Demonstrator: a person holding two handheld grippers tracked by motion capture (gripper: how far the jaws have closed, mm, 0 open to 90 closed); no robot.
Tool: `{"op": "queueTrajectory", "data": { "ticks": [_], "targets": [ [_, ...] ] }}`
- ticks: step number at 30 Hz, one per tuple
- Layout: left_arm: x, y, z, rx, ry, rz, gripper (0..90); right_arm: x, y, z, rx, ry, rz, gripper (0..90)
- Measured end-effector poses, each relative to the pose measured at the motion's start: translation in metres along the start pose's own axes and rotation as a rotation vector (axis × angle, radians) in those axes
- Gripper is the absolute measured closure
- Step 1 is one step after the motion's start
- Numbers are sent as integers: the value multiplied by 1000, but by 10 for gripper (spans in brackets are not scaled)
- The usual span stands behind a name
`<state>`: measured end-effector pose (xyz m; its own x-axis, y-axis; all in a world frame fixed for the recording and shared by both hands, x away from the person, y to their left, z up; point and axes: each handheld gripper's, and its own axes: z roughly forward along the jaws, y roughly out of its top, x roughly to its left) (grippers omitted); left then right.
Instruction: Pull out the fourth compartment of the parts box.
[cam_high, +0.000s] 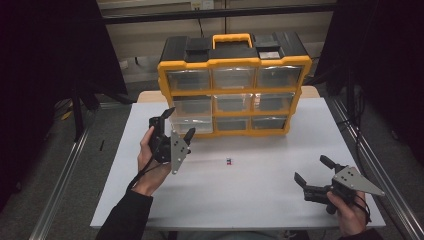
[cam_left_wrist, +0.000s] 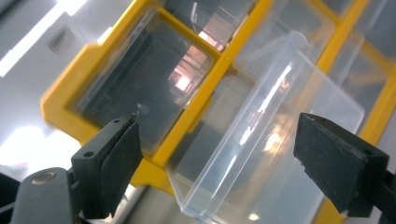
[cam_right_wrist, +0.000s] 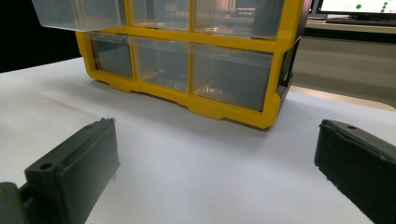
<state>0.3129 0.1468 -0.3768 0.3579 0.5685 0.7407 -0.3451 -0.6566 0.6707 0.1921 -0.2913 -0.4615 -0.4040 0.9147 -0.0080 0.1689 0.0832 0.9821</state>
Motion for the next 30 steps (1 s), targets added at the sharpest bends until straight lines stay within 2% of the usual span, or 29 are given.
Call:
{"op": "queueTrajectory", "data": {
  "ticks": [1, 2, 3, 4, 5, 6, 7, 8, 9, 10, 12, 13, 14, 15, 16, 17, 18, 19, 20, 22, 24, 25, 26, 28, 30],
  "targets": [
    [3, -1, -1, -1, -5, -35, 137, 0, 0, 0, -1, -3, 1, 0],
    [4, -2, -3, 5, -19, -94, 121, 0, 0, 0, -1, -4, -1, 0],
    [4, -2, -3, 5, -19, -94, 106, 0, 0, 0, -1, -4, -1, 0],
    [6, -4, -4, 13, -44, -163, 93, 0, 0, 0, -1, -6, 0, 0],
    [6, -6, -4, 16, -46, -212, 93, 0, 0, 0, -1, -6, 0, 0],
    [8, -11, -6, 7, -64, -307, 84, 0, 0, 0, 0, -6, 0, 0],
    [8, -11, -6, 7, -64, -307, 80, 0, 0, 0, 0, -6, 0, 0],
    [10, -17, -7, 14, -100, -405, 75, 0, 0, 1, 0, -7, 1, 0],
    [10, -17, -7, 14, -100, -405, 67, 0, 0, 1, 0, -7, 1, 0],
    [15, -24, -7, 40, -125, -494, 61, 0, 0, 1, 3, -6, 4, 0],
    [17, -32, -8, 30, -137, -605, 61, 1, 0, 1, 3, -5, 3, 0],
    [17, -32, -8, 30, -137, -605, 59, 1, 0, 1, 3, -5, 3, 0],
    [19, -40, -9, 50, -180, -689, 45, 0, 0, 1, -3, -3, 3, 0],
    [18, -43, -9, 51, -187, -742, 28, 0, 0, 1, 3, 0, 5, 0],
    [18, -47, -9, 49, -193, -771, 31, 0, 0, 1, 2, -1, 5, 0],
    [18, -47, -9, 49, -193, -771, 34, 0, 0, 1, 2, -1, 4, 0],
    [15, -53, -10, 56, -214, -791, 33, 1, 0, 1, -2, -4, 5, 0],
    [15, -53, -10, 56, -214, -791, 33, 1, 0, 1, -2, -3, 5, 0],
    [9, -58, -11, 76, -218, -775, 33, 1, 0, 1, -2, -3, 4, 0],
    [2, -66, -12, 84, -243, -814, 33, 1, 0, 1, -1, -3, 5, 0],
    [-6, -72, -13, 104, -247, -783, 36, 0, 0, 1, -1, -6, 1, 0],
    [-6, -72, -13, 104, -247, -783, 31, 0, 0, 1, -1, -6, 1, 0],
    [-12, -76, -16, 99, -239, -784, 33, 1, 0, 1, -4, -4, 4, 0],
    [-17, -81, -20, 88, -263, -814, 32, 1, 0, 1, -2, -3, 3, 0],
    [-21, -84, -22, 102, -275, -803, 32, 1, 0, 1, -1, -3, 3, 0]
  ]
}}
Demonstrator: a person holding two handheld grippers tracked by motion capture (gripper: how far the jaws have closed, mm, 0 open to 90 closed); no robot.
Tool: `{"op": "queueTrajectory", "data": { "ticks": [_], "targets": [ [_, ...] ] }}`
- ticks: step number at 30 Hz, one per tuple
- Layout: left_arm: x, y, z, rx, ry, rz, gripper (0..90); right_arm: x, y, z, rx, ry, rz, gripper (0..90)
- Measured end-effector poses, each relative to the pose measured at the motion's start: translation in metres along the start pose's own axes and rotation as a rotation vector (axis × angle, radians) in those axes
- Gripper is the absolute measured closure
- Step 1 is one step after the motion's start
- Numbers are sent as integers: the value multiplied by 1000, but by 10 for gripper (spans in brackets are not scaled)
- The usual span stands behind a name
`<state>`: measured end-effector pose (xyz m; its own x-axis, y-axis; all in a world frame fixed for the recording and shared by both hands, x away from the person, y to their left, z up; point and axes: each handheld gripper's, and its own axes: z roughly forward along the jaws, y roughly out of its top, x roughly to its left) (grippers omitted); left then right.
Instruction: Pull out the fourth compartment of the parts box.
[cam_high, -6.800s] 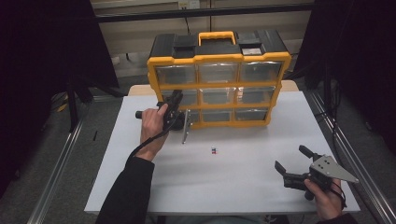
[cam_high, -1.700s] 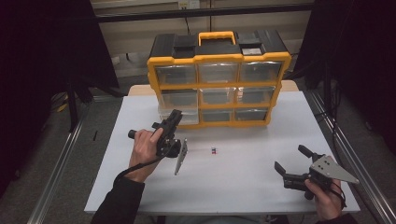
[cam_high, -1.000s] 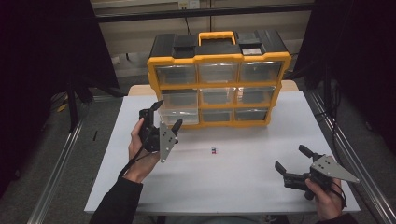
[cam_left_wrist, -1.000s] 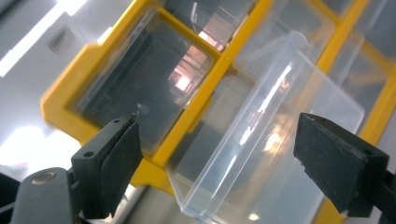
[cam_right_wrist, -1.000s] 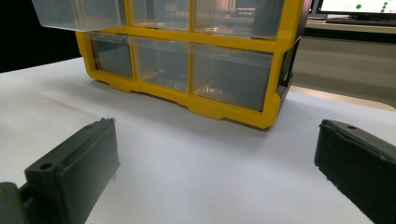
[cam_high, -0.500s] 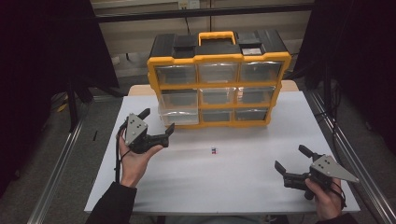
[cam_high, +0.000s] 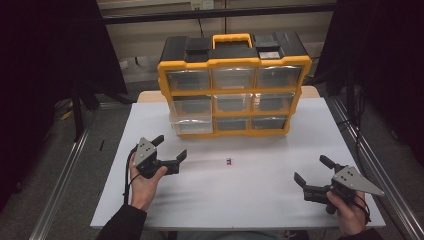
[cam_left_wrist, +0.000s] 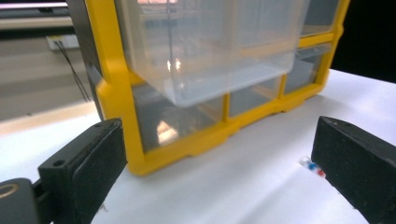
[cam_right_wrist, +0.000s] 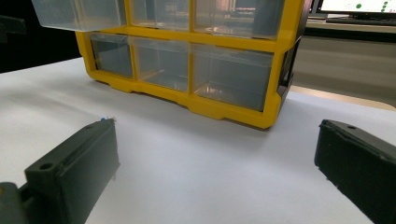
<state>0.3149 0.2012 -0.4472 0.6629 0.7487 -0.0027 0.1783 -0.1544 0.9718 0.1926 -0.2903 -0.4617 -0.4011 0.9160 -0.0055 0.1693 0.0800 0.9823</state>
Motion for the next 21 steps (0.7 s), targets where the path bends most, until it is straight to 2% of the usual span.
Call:
{"op": "queueTrajectory", "data": {
  "ticks": [3, 4, 5, 6, 8, 9, 11, 13, 14, 16, 18, 19, 20, 21],
  "targets": [
    [-2, -4, -2, 15, 12, 8, 30, 0, 0, 0, 1, 1, -2, 0],
    [-4, -10, -4, 3, -6, -12, 29, 1, 0, 0, -1, 4, 0, 0],
    [-4, -10, -4, 3, -6, -12, 29, 1, 0, 0, -1, 4, 0, 0],
    [-6, -13, -6, 18, -2, 30, 29, 0, 0, 0, 1, 6, -4, 0],
    [-7, -13, -8, 30, 6, 39, 29, 1, 0, 1, -3, 8, -2, 0],
    [-6, -13, -10, 23, -14, 29, 29, 1, 0, 1, -2, 5, -4, 0],
    [-6, -15, -15, 8, -16, 13, 29, 1, 0, 1, 6, 8, -4, 0],
    [-7, -18, -19, 16, -4, 12, 29, 0, 0, 3, 2, 3, -1, 0],
    [-7, -21, -24, 17, -21, -7, 31, 0, 0, 3, 4, 2, 1, 0],
    [-7, -21, -27, 21, -25, -17, 30, 1, 0, 3, 2, 1, 0, 0],
    [-6, -24, -32, 13, -61, -40, 46, 2, 0, 3, 7, 2, -4, 0],
    [-5, -24, -34, 19, -61, -30, 46, 2, 0, 3, 7, 2, -4, 0],
    [-6, -25, -38, 23, -44, -24, 44, 2, 0, 3, 5, 6, -5, 0],
    [-7, -25, -39, 12, -41, -32, 44, 2, 0, 3, 2, 6, -6, 0]
  ]
}}
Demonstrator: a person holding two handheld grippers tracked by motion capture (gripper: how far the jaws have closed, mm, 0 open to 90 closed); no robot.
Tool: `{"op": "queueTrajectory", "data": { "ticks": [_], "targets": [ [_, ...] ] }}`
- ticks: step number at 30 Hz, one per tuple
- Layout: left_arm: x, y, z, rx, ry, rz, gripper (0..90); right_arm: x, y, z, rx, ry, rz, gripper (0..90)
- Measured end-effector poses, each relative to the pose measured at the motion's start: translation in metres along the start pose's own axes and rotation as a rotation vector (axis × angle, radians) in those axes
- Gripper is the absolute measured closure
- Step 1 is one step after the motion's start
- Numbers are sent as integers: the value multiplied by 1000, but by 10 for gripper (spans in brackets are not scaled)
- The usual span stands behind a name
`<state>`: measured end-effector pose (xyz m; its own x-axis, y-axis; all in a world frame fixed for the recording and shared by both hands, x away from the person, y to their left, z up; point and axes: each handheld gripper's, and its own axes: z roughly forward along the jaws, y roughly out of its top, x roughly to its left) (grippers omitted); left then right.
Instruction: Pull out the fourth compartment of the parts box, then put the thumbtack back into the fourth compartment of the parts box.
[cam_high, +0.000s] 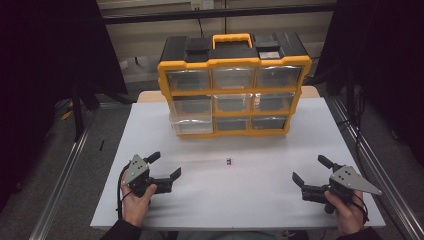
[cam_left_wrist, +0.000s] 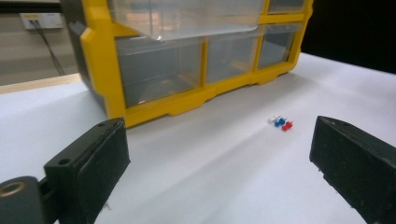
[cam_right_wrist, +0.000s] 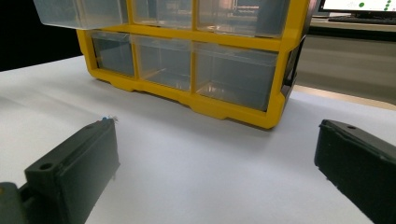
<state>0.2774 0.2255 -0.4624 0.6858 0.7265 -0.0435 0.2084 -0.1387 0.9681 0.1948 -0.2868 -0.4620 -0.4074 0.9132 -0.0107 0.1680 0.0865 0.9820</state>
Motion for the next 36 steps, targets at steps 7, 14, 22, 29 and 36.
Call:
{"op": "queueTrajectory", "data": {
  "ticks": [7, 14, 22, 29, 36],
  "targets": [
    [3, -1, -12, 16, -15, 6, 54, -2, 0, -2, 4, 2, 3, 0],
    [3, 1, -7, 24, -41, 6, 54, -1, 0, -2, 4, 3, 3, 0],
    [-2, 4, 1, 84, -89, 44, 45, -2, 0, -1, 2, 1, 3, 0],
    [-6, 7, 10, 135, -176, 60, 62, -1, -1, -3, 7, 0, 4, 0],
    [-11, 14, 21, 193, -288, 94, 71, -2, -1, -4, 2, -2, -5, 0]
  ]
}}
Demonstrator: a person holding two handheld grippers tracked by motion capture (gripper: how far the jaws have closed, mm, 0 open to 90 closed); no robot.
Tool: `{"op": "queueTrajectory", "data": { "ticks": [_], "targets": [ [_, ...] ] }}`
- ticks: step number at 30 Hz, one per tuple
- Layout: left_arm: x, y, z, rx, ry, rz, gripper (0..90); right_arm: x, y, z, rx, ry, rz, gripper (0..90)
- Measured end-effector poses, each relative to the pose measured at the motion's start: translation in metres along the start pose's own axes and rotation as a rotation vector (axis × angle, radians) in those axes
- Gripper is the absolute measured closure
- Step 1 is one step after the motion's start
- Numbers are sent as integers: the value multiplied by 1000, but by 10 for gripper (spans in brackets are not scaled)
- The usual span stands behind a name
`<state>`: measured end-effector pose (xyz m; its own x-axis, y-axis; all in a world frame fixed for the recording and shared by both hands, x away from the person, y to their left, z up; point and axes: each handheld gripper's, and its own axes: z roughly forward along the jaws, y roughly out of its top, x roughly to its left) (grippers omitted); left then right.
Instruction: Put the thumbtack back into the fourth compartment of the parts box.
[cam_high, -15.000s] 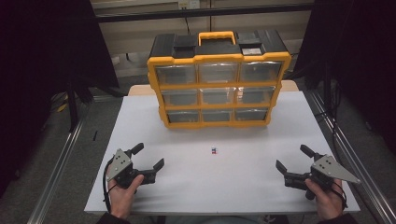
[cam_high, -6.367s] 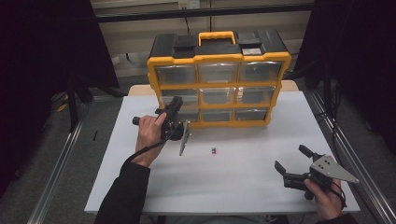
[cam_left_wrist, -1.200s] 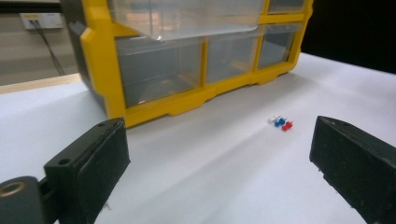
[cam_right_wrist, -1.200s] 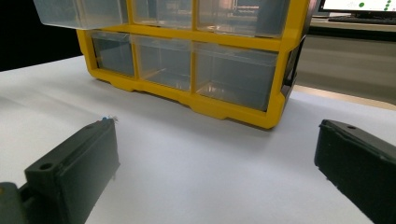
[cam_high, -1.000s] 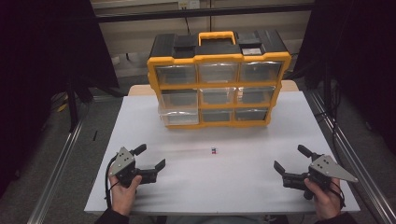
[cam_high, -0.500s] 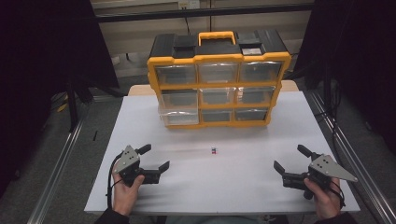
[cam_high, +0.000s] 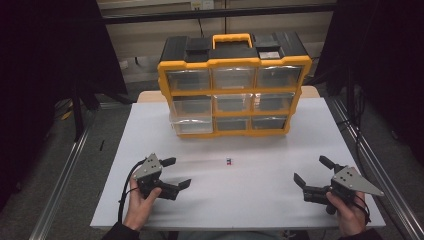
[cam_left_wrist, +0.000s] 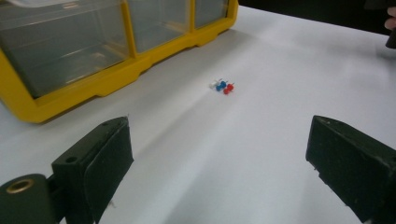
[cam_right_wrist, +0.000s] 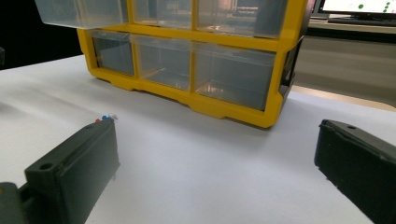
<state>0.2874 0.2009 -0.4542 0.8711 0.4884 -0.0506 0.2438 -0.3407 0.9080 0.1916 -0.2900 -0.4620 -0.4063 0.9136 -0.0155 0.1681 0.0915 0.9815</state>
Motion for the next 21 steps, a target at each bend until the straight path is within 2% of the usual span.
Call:
{"op": "queueTrajectory", "data": {
  "ticks": [2, 3, 5, 7, 8, 10, 11, 13, 16, 17, 21],
  "targets": [
    [-1, 2, 1, 11, 3, 6, 69, 0, 0, -1, -1, 2, 2, 0],
    [-2, 6, 4, 12, -17, 19, 66, 0, 0, -1, -6, -1, 6, 0],
    [-3, 9, 8, 18, -17, 23, 65, 0, 0, 0, -1, 3, -3, 0],
    [-2, 12, 12, 41, -42, 45, 66, 0, 0, 0, -2, 6, -4, 0],
    [-2, 12, 12, 41, -42, 45, 66, 0, 0, 0, -2, 6, -4, 0],
    [-3, 15, 19, 45, -78, 42, 65, 0, 0, -1, 1, 6, -3, 0],
    [-3, 15, 19, 45, -78, 42, 65, 0, 0, -1, 1, 6, -3, 0],
    [-4, 19, 24, 100, -93, 64, 65, 0, 0, 0, -2, 5, -4, 0],
    [-5, 19, 33, 126, -127, 69, 62, 1, 0, 0, 2, 6, -6, 0],
    [-6, 20, 40, 156, -161, 73, 59, 1, 0, -1, 2, 8, -5, 0],
    [-10, 23, 51, 164, -179, 86, 60, 0, 0, 0, -1, 9, -10, 0]
  ]
}}
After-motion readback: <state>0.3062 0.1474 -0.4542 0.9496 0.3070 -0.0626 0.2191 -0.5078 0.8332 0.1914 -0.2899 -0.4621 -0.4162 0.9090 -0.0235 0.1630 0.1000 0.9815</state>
